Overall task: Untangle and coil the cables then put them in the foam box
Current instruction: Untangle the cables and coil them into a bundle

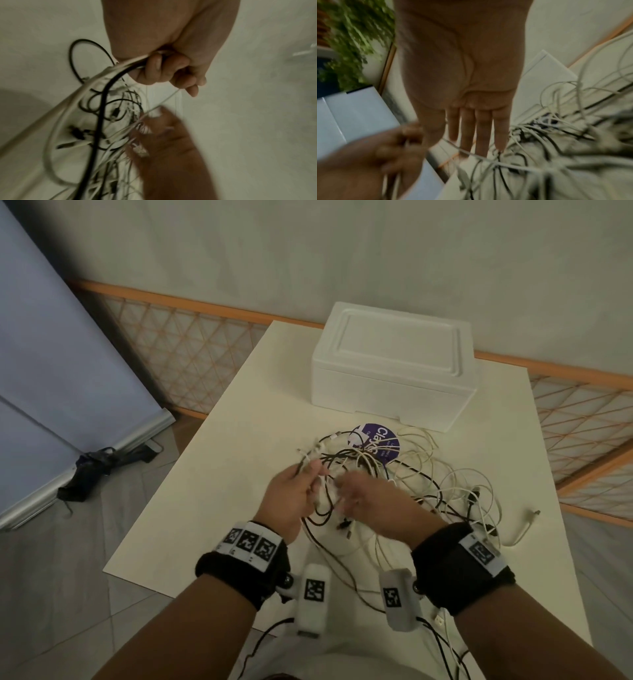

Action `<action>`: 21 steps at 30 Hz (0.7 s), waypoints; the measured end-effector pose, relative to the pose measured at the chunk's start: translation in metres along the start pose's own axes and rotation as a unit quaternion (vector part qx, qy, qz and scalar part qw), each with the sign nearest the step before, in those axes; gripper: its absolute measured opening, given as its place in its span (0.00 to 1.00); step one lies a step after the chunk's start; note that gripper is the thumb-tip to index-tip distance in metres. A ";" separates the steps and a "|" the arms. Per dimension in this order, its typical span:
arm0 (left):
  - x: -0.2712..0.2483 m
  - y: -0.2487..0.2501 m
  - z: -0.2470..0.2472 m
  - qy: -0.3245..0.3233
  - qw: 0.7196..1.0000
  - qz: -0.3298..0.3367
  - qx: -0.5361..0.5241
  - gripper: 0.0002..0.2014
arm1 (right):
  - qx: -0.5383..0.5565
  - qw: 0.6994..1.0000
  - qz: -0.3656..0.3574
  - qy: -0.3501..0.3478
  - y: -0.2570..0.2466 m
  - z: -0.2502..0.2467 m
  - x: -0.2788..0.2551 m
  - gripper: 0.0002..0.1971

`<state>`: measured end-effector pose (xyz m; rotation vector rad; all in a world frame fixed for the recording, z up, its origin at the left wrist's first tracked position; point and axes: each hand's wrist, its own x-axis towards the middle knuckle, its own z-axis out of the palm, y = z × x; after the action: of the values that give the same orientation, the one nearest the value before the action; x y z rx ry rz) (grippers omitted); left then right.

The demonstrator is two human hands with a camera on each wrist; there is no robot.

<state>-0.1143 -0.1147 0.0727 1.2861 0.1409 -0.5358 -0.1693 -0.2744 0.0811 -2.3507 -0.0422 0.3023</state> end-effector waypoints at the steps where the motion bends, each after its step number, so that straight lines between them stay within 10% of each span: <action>1: 0.001 0.009 -0.002 0.008 0.999 0.014 -0.030 0.13 | -0.050 0.997 0.001 -0.051 0.006 0.006 -0.001 0.09; 7: 0.019 0.045 -0.027 0.079 0.993 0.022 -0.082 0.04 | -0.009 0.997 0.078 0.020 0.029 -0.006 0.000 0.07; 13: -0.010 0.000 0.024 -0.116 0.976 -0.032 0.180 0.07 | 0.339 0.929 0.038 0.142 -0.025 -0.029 0.009 0.06; 18: -0.013 -0.005 0.019 -0.127 0.958 -0.016 0.258 0.10 | 0.235 0.922 0.070 0.299 -0.011 -0.040 0.008 0.02; 21: -0.003 0.000 0.007 -0.068 0.959 0.019 0.274 0.11 | 0.116 0.929 0.066 0.346 0.007 -0.040 0.003 0.21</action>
<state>-0.1182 -0.1209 0.0755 1.7802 -0.1604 -0.6548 -0.1581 -0.3059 0.1032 -2.1015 0.4662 -0.4476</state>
